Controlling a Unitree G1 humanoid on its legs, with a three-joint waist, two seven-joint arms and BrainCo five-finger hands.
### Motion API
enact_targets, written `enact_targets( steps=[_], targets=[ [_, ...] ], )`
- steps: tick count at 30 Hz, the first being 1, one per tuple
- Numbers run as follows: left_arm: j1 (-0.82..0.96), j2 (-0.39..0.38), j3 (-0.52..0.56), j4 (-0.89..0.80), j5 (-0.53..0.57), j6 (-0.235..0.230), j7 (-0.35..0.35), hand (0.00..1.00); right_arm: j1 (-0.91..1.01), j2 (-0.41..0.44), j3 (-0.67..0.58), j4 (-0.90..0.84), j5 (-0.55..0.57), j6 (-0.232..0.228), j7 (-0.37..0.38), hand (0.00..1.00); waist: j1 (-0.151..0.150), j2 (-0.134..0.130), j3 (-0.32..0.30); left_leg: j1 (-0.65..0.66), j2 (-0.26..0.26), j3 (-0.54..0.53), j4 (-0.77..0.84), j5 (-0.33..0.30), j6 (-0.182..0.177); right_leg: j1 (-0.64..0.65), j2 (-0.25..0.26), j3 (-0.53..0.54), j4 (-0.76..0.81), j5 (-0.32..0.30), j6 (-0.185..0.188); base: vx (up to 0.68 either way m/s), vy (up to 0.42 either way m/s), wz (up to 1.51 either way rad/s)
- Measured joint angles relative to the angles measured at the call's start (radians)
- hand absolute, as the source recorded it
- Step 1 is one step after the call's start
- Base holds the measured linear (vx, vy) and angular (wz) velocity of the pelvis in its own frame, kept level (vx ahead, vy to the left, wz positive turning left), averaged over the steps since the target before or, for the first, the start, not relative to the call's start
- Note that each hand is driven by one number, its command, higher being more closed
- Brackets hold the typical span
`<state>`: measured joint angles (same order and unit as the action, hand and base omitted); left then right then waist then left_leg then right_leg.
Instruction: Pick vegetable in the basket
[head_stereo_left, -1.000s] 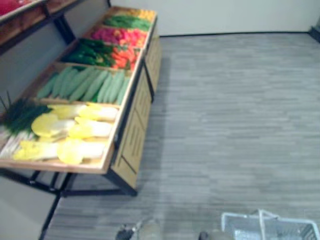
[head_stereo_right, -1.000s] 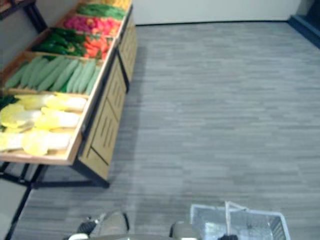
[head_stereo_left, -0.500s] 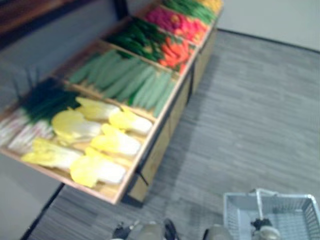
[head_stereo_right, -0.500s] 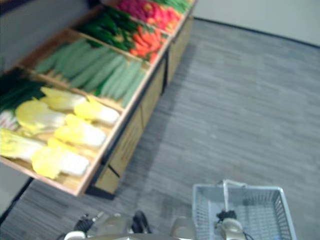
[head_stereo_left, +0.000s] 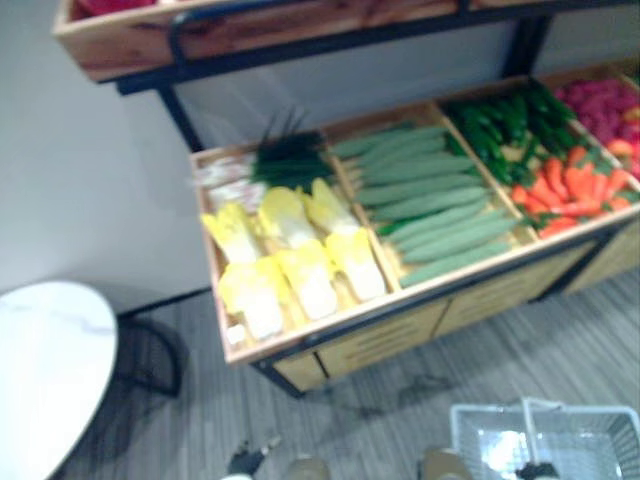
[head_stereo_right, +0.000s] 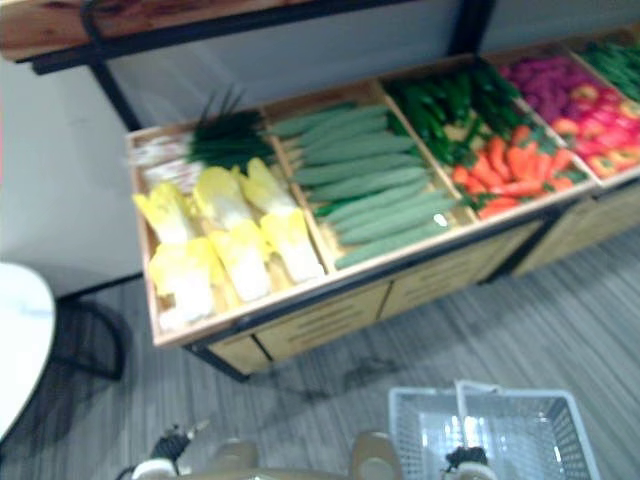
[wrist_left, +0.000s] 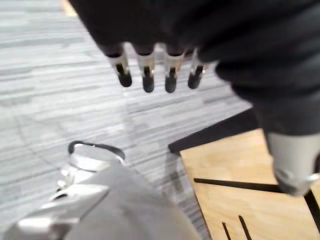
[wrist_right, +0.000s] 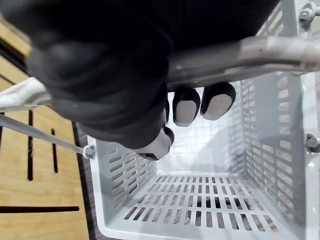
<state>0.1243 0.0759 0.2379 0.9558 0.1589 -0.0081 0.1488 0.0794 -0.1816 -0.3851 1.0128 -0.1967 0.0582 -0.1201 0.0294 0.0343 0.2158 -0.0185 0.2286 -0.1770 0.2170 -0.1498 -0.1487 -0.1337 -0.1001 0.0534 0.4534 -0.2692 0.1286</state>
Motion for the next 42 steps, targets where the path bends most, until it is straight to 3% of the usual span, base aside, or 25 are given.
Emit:
enact_targets(
  steps=[1, 2, 3, 5, 6, 9, 13, 20, 23, 26, 29, 31, 36, 42],
  targets=[
    [-0.007, 0.0, 0.024, 0.0, -0.001, 0.001, 0.001, 0.0, 0.003, 0.006, 0.0, -0.006, 0.0, -0.001, -0.001, 1.0, -0.003, -0.001, 0.001, -0.023, 0.025, 0.114, 0.001, 0.036, 0.024, 0.014, -0.001, -0.056, -0.01, 0.002, -0.017, 0.03, -0.394, 1.24],
    [-0.014, 0.001, 0.047, 0.0, -0.004, 0.003, 0.002, 0.0, 0.003, 0.007, 0.0, -0.006, 0.0, -0.003, -0.001, 1.0, -0.006, 0.0, 0.001, -0.034, 0.045, 0.277, 0.047, 0.037, 0.026, 0.032, -0.002, -0.101, -0.037, 0.013, -0.036, 0.02, -0.342, 1.08],
    [-0.017, 0.004, 0.051, 0.0, -0.014, 0.005, 0.003, 0.0, 0.002, 0.007, -0.001, -0.006, 0.001, -0.003, -0.001, 1.0, -0.001, -0.001, 0.002, -0.03, 0.045, 0.353, 0.077, 0.028, 0.02, 0.039, -0.006, -0.115, -0.051, 0.018, -0.044, 0.0, -0.253, 0.7],
    [-0.024, 0.011, 0.063, 0.001, -0.035, 0.007, 0.003, 0.0, -0.001, 0.007, 0.001, -0.006, 0.001, -0.005, -0.001, 1.0, -0.002, -0.005, 0.002, -0.01, 0.012, 0.498, 0.085, 0.006, 0.012, 0.059, -0.024, -0.155, -0.086, 0.035, -0.045, -0.01, -0.119, 0.66],
    [-0.036, 0.011, 0.075, 0.001, -0.034, 0.008, 0.004, 0.0, -0.002, 0.006, 0.001, -0.006, 0.001, -0.005, -0.002, 1.0, -0.006, -0.001, 0.001, 0.019, -0.009, 0.544, 0.011, 0.011, 0.018, 0.072, -0.029, -0.173, -0.109, 0.046, -0.04, -0.02, -0.01, 0.65],
    [-0.04, 0.027, 0.086, 0.001, -0.029, 0.013, 0.004, 0.0, 0.011, 0.014, -0.001, -0.006, 0.001, -0.004, 0.001, 1.0, -0.008, 0.002, -0.009, 0.098, -0.062, 0.544, -0.167, 0.106, 0.038, 0.126, -0.038, -0.197, -0.203, 0.091, -0.024, -0.04, 0.037, 0.27],
    [-0.082, 0.07, 0.074, -0.103, -0.036, 0.02, 0.024, 0.0, 0.045, 0.051, -0.001, -0.021, 0.018, -0.006, -0.003, 1.0, -0.04, -0.009, -0.017, 0.112, -0.095, 0.496, -0.285, 0.18, 0.048, 0.158, -0.047, -0.247, -0.28, 0.132, -0.012, -0.01, 0.055, 0.36],
    [-0.209, 0.189, -0.042, -0.482, -0.019, -0.006, 0.134, 0.0, 0.115, 0.072, 0.031, -0.057, 0.05, -0.032, -0.018, 1.0, -0.057, -0.01, -0.026, 0.144, -0.103, 0.499, -0.312, 0.193, 0.051, 0.193, -0.043, -0.245, -0.314, 0.155, -0.01, 0.01, 0.021, -0.01],
    [-0.28, 0.224, -0.08, -0.584, 0.03, -0.034, 0.164, 0.0, 0.121, 0.072, 0.041, -0.057, 0.049, -0.044, -0.024, 1.0, -0.071, -0.008, -0.027, 0.146, -0.101, 0.503, -0.312, 0.193, 0.051, 0.193, -0.04, -0.239, -0.316, 0.159, -0.012, -0.02, 0.004, -0.06],
    [-0.33, 0.247, -0.138, -0.635, 0.089, -0.034, 0.176, 0.0, 0.122, 0.07, 0.041, -0.056, 0.049, -0.045, -0.025, 1.0, -0.085, -0.002, -0.031, 0.147, -0.101, 0.514, -0.313, 0.194, 0.051, 0.192, -0.037, -0.23, -0.325, 0.168, -0.014, -0.02, 0.008, -0.08],
    [-0.361, 0.254, -0.206, -0.651, 0.172, -0.032, 0.185, 0.0, 0.122, 0.068, 0.04, -0.055, 0.049, -0.044, -0.027, 1.0, -0.087, 0.005, -0.035, 0.148, -0.1, 0.527, -0.313, 0.194, 0.051, 0.192, -0.033, -0.216, -0.342, 0.18, -0.014, 0.0, 0.013, -0.16],
    [-0.385, 0.263, -0.261, -0.649, 0.259, -0.03, 0.189, 0.0, 0.119, 0.068, 0.041, -0.055, 0.048, -0.045, -0.029, 1.0, -0.108, 0.006, -0.036, 0.149, -0.099, 0.532, -0.314, 0.194, 0.051, 0.19, -0.032, -0.209, -0.347, 0.184, -0.015, -0.01, 0.006, -0.08],
    [-0.448, 0.279, -0.376, -0.574, 0.406, -0.008, 0.188, 0.0, 0.116, 0.061, 0.041, -0.057, 0.047, -0.048, -0.042, 1.0, -0.112, 0.013, -0.032, 0.15, -0.095, 0.564, -0.317, 0.193, 0.051, 0.166, -0.025, -0.179, -0.346, 0.189, -0.017, -0.02, 0.002, -0.19],
    [-0.542, 0.286, -0.439, -0.414, 0.493, 0.018, 0.161, 0.0, 0.085, 0.045, 0.04, -0.069, 0.047, -0.049, -0.051, 1.0, -0.139, 0.029, 0.0, 0.118, -0.098, 0.586, -0.314, 0.195, 0.053, 0.111, -0.026, -0.153, -0.325, 0.193, -0.015, -0.01, 0.007, -0.11]
  ],
)
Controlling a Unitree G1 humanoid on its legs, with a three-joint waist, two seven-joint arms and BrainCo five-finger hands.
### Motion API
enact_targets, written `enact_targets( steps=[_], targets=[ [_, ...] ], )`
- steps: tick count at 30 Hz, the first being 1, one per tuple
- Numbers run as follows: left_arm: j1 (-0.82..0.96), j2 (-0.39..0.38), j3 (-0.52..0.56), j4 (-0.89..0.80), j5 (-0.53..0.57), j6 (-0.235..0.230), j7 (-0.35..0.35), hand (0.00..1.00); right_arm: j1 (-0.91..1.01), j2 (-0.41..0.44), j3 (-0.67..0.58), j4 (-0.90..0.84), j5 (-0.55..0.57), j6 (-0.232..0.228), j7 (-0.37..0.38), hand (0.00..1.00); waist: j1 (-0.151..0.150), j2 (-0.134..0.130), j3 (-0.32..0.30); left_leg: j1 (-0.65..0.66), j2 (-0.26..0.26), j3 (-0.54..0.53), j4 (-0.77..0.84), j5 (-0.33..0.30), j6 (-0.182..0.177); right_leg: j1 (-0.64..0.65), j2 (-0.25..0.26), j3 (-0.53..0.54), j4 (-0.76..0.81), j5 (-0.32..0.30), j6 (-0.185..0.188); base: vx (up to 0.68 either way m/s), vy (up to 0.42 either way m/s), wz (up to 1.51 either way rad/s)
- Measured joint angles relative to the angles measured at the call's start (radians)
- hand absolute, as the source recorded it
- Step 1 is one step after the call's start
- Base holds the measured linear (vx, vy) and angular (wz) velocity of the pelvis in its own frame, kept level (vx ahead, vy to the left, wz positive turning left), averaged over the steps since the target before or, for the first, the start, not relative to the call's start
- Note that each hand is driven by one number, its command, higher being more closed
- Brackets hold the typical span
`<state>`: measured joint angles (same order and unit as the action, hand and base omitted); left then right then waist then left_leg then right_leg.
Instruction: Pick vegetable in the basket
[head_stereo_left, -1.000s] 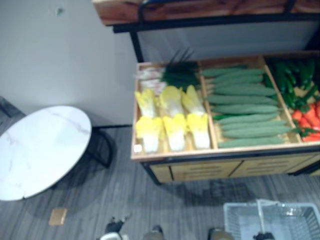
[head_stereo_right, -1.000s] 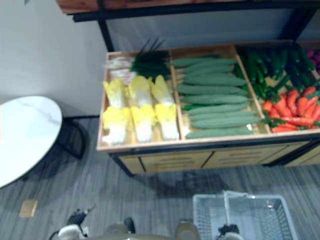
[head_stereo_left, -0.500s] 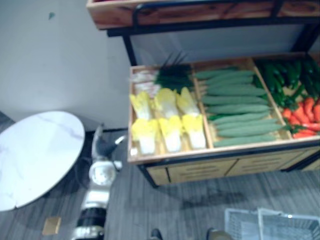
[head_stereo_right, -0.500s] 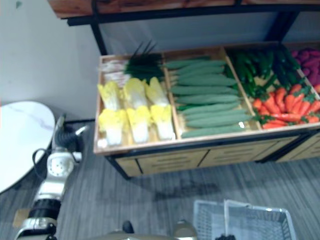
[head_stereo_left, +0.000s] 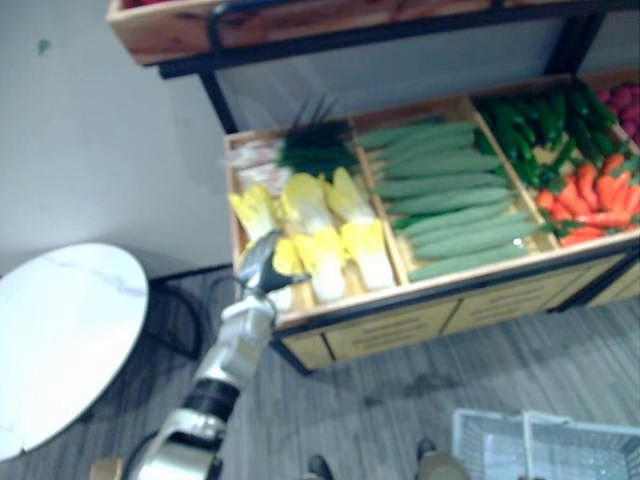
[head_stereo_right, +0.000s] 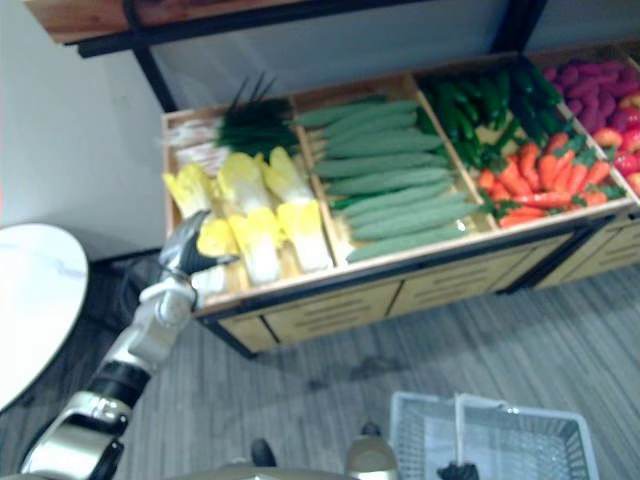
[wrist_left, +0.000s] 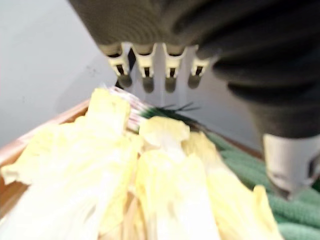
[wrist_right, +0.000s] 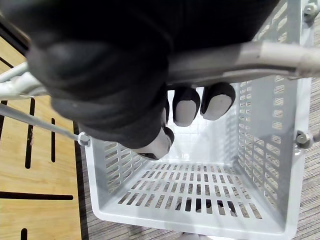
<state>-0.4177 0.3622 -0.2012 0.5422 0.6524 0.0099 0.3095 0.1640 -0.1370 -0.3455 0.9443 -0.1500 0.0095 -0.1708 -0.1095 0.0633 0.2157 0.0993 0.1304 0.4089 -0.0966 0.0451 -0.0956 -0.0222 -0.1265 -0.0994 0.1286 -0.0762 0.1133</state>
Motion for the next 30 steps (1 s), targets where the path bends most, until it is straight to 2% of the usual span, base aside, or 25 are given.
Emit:
enact_targets(
  steps=[4, 5, 10, 15, 20, 21, 30],
  targets=[
    [-0.092, 0.028, -0.031, 0.083, 0.03, 0.022, -0.002, 0.0, -0.026, -0.004, -0.003, -0.026, 0.002, -0.001, -0.019, 1.0, -0.007, 0.009, 0.042, -0.034, 0.0, 0.012, 0.0, 0.008, 0.001, -0.051, 0.001, 0.011, 0.022, 0.0, 0.0, 0.01, -0.003, -0.07],
    [-0.11, 0.041, -0.031, 0.105, 0.03, 0.024, -0.002, 0.0, -0.044, -0.006, -0.003, -0.027, 0.002, -0.002, -0.025, 1.0, -0.018, 0.011, 0.052, -0.048, 0.0, 0.017, 0.0, 0.009, 0.001, -0.072, 0.001, 0.017, 0.033, 0.0, 0.0, 0.03, -0.003, -0.11],
    [-0.186, 0.05, -0.034, 0.169, 0.03, 0.03, 0.0, 0.0, -0.076, -0.021, -0.004, -0.033, 0.004, -0.015, -0.042, 1.0, -0.023, 0.021, 0.097, -0.069, -0.002, 0.038, 0.001, 0.01, -0.001, -0.112, 0.003, 0.039, 0.043, 0.0, 0.0, 0.04, 0.001, -0.12],
    [-0.251, 0.053, -0.04, 0.182, 0.03, 0.044, 0.007, 0.0, -0.117, -0.025, -0.012, -0.037, 0.012, -0.028, -0.064, 1.0, -0.025, 0.021, 0.158, -0.09, -0.006, 0.074, 0.001, 0.012, 0.001, -0.17, 0.005, 0.088, 0.078, 0.0, 0.0, 0.01, 0.004, -0.21],
    [-0.296, 0.053, -0.052, 0.212, 0.03, 0.044, 0.036, 0.0, -0.125, -0.024, -0.021, -0.047, 0.034, -0.036, -0.073, 1.0, -0.029, 0.02, 0.186, -0.116, -0.008, 0.099, 0.001, 0.014, 0.004, -0.221, 0.008, 0.115, 0.103, 0.0, 0.0, 0.0, -0.006, -0.14],
    [-0.296, 0.053, -0.052, 0.213, 0.03, 0.044, 0.039, 1.0, -0.125, -0.024, -0.021, -0.047, 0.038, -0.036, -0.076, 1.0, -0.029, 0.019, 0.192, -0.117, -0.009, 0.102, 0.001, 0.014, 0.004, -0.229, 0.008, 0.122, 0.109, 0.0, 0.0, 0.0, -0.004, -0.13],
    [-0.374, 0.05, -0.072, 0.294, 0.057, 0.031, 0.062, 1.0, -0.14, -0.029, -0.015, -0.046, 0.052, -0.037, -0.089, 1.0, -0.03, 0.014, 0.216, -0.155, -0.011, 0.111, 0.001, 0.018, 0.01, -0.286, 0.008, 0.138, 0.136, 0.0, 0.0, 0.02, -0.008, -0.03]
  ],
)
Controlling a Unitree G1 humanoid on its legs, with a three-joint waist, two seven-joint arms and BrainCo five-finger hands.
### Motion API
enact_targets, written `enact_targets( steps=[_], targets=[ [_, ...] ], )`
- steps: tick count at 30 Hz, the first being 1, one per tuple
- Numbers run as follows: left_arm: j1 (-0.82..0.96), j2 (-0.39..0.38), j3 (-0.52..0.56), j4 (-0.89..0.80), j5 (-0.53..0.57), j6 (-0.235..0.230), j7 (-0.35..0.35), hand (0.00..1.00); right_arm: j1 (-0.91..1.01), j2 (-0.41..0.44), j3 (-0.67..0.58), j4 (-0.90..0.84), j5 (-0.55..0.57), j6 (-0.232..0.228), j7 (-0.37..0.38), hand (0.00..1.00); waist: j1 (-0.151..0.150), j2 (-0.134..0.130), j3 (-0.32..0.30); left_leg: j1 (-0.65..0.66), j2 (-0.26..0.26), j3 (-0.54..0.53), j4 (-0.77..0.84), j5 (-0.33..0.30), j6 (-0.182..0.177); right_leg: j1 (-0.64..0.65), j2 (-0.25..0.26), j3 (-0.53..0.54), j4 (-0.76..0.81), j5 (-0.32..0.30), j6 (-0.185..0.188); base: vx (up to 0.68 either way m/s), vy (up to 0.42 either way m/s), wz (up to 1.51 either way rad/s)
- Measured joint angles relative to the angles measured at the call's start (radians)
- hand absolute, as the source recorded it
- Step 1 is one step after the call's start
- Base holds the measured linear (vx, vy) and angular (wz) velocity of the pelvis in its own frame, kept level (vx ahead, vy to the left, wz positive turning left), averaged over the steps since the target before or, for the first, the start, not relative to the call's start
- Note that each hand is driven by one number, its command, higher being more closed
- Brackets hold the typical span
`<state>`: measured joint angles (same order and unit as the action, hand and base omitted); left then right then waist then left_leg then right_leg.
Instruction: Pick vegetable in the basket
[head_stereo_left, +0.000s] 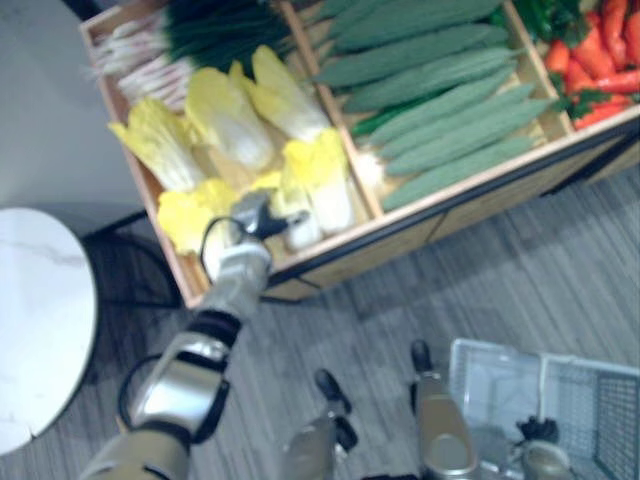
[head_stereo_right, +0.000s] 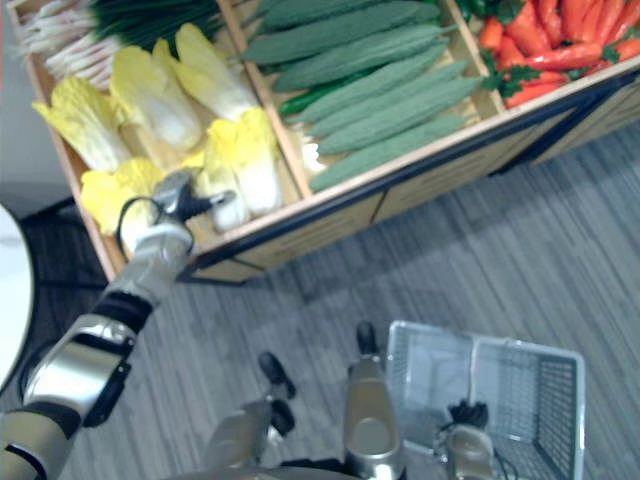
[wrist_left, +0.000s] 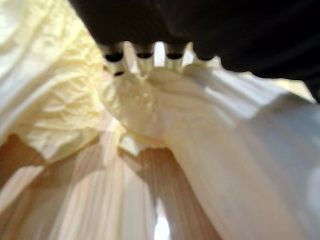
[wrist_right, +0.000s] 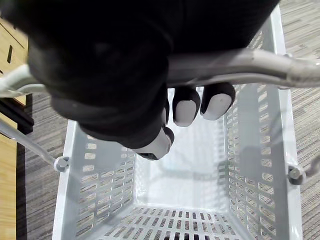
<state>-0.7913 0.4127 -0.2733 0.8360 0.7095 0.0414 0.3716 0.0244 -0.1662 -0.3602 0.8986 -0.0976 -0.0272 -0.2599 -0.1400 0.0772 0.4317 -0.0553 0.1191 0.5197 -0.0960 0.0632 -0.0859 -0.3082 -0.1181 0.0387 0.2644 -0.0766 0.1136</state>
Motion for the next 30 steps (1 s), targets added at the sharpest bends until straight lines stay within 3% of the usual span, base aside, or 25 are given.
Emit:
enact_targets(
  steps=[8, 10, 17, 21, 24, 30],
  targets=[
    [-0.039, 0.0, -0.005, 0.045, 0.052, -0.008, -0.021, 1.0, -0.008, -0.013, 0.037, 0.01, 0.0, -0.003, 0.004, 1.0, -0.004, 0.0, 0.0, -0.001, 0.0, -0.01, 0.0, 0.002, -0.001, 0.006, -0.001, -0.013, -0.004, 0.0, 0.0, 0.05, -0.019, 0.04],
    [-0.037, 0.0, -0.007, 0.059, 0.052, -0.008, -0.029, 1.0, -0.013, -0.012, 0.044, 0.024, 0.0, -0.001, 0.007, 1.0, -0.026, 0.0, 0.0, 0.018, 0.004, -0.028, 0.0, 0.002, -0.002, 0.047, -0.003, -0.036, -0.021, 0.0, 0.0, 0.07, -0.019, 0.21],
    [-0.005, 0.002, -0.01, 0.031, 0.04, 0.0, -0.037, 1.0, -0.007, -0.01, 0.046, 0.047, 0.0, 0.007, 0.012, 1.0, -0.038, 0.001, -0.001, 0.056, 0.008, -0.072, 0.0, 0.005, -0.003, 0.13, -0.01, -0.095, -0.052, 0.0, 0.0, 0.04, -0.001, 0.22],
    [0.061, 0.02, -0.003, -0.058, 0.037, 0.005, -0.038, 1.0, 0.016, -0.006, 0.039, 0.056, -0.001, 0.014, 0.021, 1.0, -0.025, 0.0, -0.007, 0.1, 0.012, -0.098, 0.0, 0.005, -0.003, 0.193, -0.011, -0.123, -0.058, -0.001, -0.002, 0.01, 0.003, 0.17],
    [0.118, 0.026, 0.004, -0.127, 0.037, 0.004, -0.038, 1.0, 0.037, 0.009, 0.01, 0.057, -0.001, 0.017, 0.022, 1.0, -0.005, -0.003, -0.046, 0.103, 0.012, -0.104, 0.0, 0.008, -0.003, 0.201, -0.012, -0.13, -0.06, -0.003, -0.004, -0.01, 0.001, 0.08],
    [0.253, 0.026, 0.049, -0.399, 0.037, 0.004, -0.003, 1.0, 0.131, 0.052, -0.03, 0.049, 0.02, 0.019, 0.026, 1.0, 0.01, -0.034, -0.128, 0.136, 0.014, -0.146, -0.006, 0.017, -0.003, 0.258, -0.018, -0.169, -0.051, -0.022, -0.013, -0.02, -0.003, 0.2]
  ],
)
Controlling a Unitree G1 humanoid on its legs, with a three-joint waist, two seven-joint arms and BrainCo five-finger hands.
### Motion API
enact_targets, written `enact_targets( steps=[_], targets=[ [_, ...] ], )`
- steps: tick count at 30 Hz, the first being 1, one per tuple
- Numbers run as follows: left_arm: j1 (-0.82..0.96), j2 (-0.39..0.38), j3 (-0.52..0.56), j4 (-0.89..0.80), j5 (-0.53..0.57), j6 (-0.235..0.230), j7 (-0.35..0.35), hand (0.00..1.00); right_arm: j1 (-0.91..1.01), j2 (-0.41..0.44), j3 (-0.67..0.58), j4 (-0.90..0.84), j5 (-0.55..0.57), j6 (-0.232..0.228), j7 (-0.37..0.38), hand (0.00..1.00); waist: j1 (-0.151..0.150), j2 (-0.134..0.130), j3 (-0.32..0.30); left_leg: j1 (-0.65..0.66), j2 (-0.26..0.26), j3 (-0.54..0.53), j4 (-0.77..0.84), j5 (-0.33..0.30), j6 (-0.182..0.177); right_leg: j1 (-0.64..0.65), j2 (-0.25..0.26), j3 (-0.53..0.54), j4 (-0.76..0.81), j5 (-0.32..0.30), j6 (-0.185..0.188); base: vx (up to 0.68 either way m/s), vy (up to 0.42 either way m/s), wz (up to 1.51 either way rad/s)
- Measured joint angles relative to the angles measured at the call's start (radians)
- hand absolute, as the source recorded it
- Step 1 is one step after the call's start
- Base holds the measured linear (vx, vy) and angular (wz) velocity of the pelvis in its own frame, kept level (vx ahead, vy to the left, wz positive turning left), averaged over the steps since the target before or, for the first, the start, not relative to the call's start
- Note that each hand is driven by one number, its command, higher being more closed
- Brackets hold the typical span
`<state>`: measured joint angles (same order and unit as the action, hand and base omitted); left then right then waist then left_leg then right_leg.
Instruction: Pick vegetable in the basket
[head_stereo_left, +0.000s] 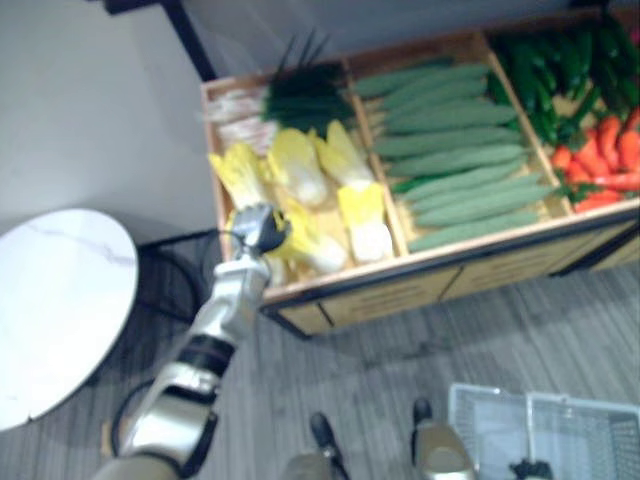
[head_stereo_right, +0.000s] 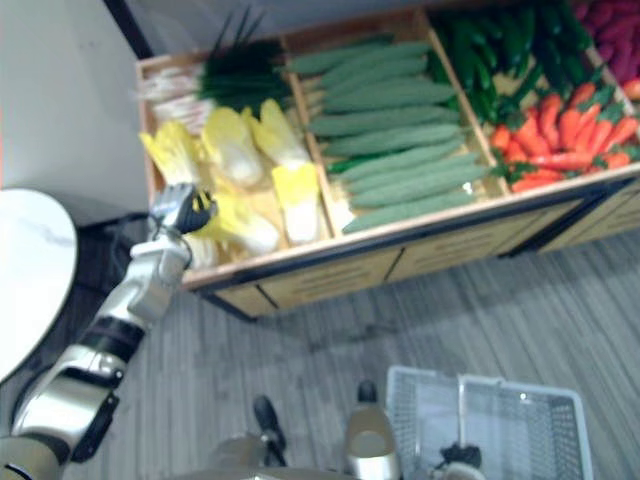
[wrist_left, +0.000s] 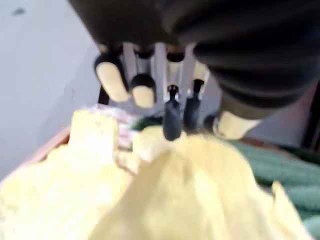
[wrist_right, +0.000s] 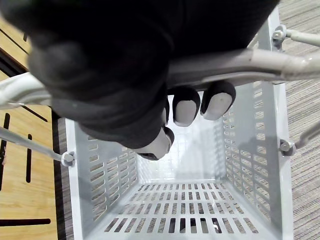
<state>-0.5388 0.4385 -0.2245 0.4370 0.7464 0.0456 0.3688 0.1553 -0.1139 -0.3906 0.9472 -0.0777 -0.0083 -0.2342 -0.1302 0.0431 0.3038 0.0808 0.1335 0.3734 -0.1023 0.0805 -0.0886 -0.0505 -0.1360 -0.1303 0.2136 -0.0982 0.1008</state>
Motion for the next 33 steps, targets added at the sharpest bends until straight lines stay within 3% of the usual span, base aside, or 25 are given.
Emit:
enact_targets(
  steps=[4, 5, 7, 8, 9, 10, 11, 13, 15, 16, 22, 29, 30, 33],
  targets=[
    [0.135, -0.036, 0.032, -0.177, -0.038, -0.006, 0.033, 1.0, 0.015, 0.007, -0.004, -0.038, 0.003, 0.017, -0.001, 1.0, 0.014, -0.011, -0.035, 0.021, 0.002, 0.071, 0.0, -0.016, -0.012, -0.027, -0.005, 0.015, -0.006, -0.018, -0.001, -0.06, 0.02, -0.39],
    [0.156, -0.046, 0.036, -0.199, -0.04, -0.007, 0.037, 1.0, 0.01, 0.005, -0.004, -0.048, 0.003, 0.023, -0.004, 1.0, 0.018, -0.012, -0.035, 0.026, 0.003, 0.096, 0.006, -0.016, -0.013, -0.032, -0.02, -0.017, -0.007, -0.02, -0.024, -0.02, 0.075, -0.94],
    [0.247, -0.093, 0.041, -0.286, -0.076, -0.019, 0.045, 1.0, -0.006, -0.012, 0.01, -0.086, -0.001, 0.031, -0.013, 1.0, 0.04, -0.001, -0.042, 0.048, 0.033, 0.222, 0.007, -0.027, 0.001, -0.033, -0.132, -0.352, 0.037, -0.035, -0.162, 0.05, 0.116, -1.35],
    [0.278, -0.099, 0.05, -0.315, -0.077, -0.023, 0.045, 1.0, -0.016, -0.012, 0.02, -0.101, -0.005, 0.031, -0.017, 1.0, 0.051, -0.009, -0.047, 0.057, 0.037, 0.261, 0.007, -0.028, 0.003, -0.036, -0.174, -0.441, 0.069, -0.031, -0.181, 0.08, 0.092, -1.84],
    [0.355, -0.114, 0.087, -0.375, -0.077, -0.032, 0.046, 1.0, -0.027, -0.011, 0.054, -0.132, -0.013, 0.031, -0.02, 1.0, 0.059, -0.036, -0.059, 0.081, 0.036, 0.349, 0.009, -0.038, -0.004, -0.044, -0.248, -0.598, 0.119, 0.008, -0.233, 0.1, 0.026, -2.17],
    [0.424, -0.128, 0.125, -0.414, -0.077, -0.04, 0.045, 1.0, -0.041, -0.004, 0.096, -0.162, -0.032, 0.03, -0.017, 1.0, 0.07, -0.054, -0.07, 0.102, 0.053, 0.442, 0.04, -0.057, -0.024, -0.047, -0.266, -0.683, 0.132, 0.06, -0.203, 0.09, -0.029, -2.24],
    [0.445, -0.136, 0.136, -0.423, -0.077, -0.041, 0.044, 1.0, -0.05, -0.003, 0.114, -0.176, -0.033, 0.029, -0.017, 1.0, 0.076, -0.055, -0.071, 0.113, 0.064, 0.478, 0.064, -0.069, -0.033, -0.053, -0.252, -0.698, 0.128, 0.073, -0.183, 0.09, -0.106, -2.1],
    [0.474, -0.198, 0.131, -0.429, -0.075, -0.055, 0.032, 1.0, -0.056, -0.012, 0.157, -0.251, -0.047, 0.024, -0.011, 1.0, 0.076, -0.034, -0.078, 0.138, 0.129, 0.581, 0.149, -0.119, -0.069, -0.07, -0.174, -0.643, 0.085, 0.074, -0.128, 0.07, -0.158, -1.59],
    [0.479, -0.25, 0.128, -0.428, -0.073, -0.077, 0.017, 1.0, -0.064, -0.027, 0.177, -0.286, -0.062, 0.02, 0.003, 1.0, 0.071, -0.013, -0.088, 0.153, 0.172, 0.64, 0.203, -0.154, -0.072, -0.102, -0.131, -0.584, 0.093, 0.053, -0.13, 0.05, -0.146, -1.09],
    [0.481, -0.267, 0.117, -0.421, -0.072, -0.088, 0.017, 1.0, -0.064, -0.032, 0.183, -0.304, -0.064, 0.02, 0.004, 1.0, 0.05, -0.002, -0.091, 0.152, 0.198, 0.655, 0.238, -0.172, -0.071, -0.116, -0.123, -0.571, 0.115, 0.027, -0.134, 0.05, -0.144, -0.77],
    [0.472, -0.286, 0.12, -0.339, -0.064, -0.078, 0.017, 1.0, -0.048, -0.076, 0.202, -0.35, -0.081, 0.011, 0.012, 1.0, 0.033, 0.014, -0.097, 0.15, 0.229, 0.623, 0.261, -0.164, -0.058, -0.154, -0.154, -0.58, 0.27, -0.075, -0.154, 0.03, -0.142, -0.01],
    [0.511, -0.286, 0.231, -0.33, -0.063, -0.053, 0.02, 1.0, -0.06, -0.105, 0.202, -0.283, -0.124, 0.01, 0.026, 1.0, 0.058, 0.017, -0.099, 0.128, 0.191, 0.502, 0.208, -0.14, -0.072, -0.08, -0.22, -0.689, 0.269, -0.072, -0.144, -0.08, -0.008, 0.49],
    [0.523, -0.278, 0.245, -0.331, -0.063, -0.049, 0.02, 0.0, -0.063, -0.106, 0.202, -0.256, -0.143, 0.011, 0.026, 1.0, 0.063, 0.018, -0.105, 0.114, 0.182, 0.463, 0.201, -0.139, -0.073, -0.055, -0.227, -0.72, 0.254, -0.06, -0.127, -0.12, 0.054, 0.87],
    [0.541, -0.269, 0.27, -0.33, -0.063, -0.043, 0.021, 0.0, -0.048, -0.11, 0.195, -0.202, -0.161, 0.015, 0.026, 1.0, 0.089, 0.017, -0.125, 0.088, 0.136, 0.365, 0.145, -0.113, -0.07, 0.0, -0.257, -0.79, 0.218, -0.023, -0.097, -0.1, 0.078, 0.9]
  ],
)
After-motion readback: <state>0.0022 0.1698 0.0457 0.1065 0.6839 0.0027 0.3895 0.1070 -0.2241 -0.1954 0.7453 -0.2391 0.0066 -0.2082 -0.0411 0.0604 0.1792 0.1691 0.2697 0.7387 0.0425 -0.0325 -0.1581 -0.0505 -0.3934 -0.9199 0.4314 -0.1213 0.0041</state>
